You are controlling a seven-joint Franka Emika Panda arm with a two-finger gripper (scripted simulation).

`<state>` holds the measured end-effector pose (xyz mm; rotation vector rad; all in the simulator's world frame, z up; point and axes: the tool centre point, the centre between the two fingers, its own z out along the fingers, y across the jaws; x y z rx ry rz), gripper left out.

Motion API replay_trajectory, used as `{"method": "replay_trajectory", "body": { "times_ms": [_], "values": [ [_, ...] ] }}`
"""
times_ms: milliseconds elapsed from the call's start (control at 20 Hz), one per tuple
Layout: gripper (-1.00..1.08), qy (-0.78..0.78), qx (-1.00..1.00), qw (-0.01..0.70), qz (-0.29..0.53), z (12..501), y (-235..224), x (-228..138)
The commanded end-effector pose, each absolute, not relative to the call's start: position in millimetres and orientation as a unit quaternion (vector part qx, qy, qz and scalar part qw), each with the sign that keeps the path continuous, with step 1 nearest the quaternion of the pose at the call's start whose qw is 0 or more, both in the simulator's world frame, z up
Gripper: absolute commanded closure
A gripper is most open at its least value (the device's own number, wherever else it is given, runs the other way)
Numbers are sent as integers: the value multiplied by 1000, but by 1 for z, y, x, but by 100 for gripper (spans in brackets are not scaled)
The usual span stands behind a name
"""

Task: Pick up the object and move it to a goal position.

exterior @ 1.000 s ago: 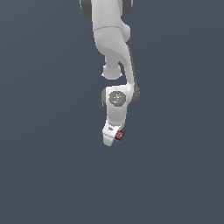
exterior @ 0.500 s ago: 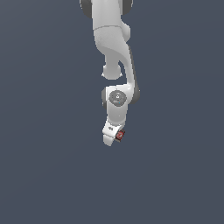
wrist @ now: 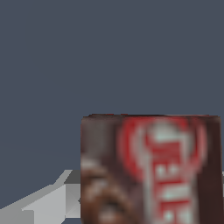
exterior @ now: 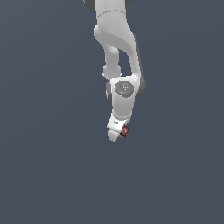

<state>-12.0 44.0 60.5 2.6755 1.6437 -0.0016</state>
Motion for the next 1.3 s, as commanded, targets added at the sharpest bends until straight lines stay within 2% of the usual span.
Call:
{"method": "replay_trajectory", "body": {
  "times_ms": [0,950,1250],
  "values": [
    [108,524,852,1,0,80,55,-14],
    [108,525,851,0,0,282,167,-27],
    [108,524,852,0,0,332,194,-28]
  ]
}}
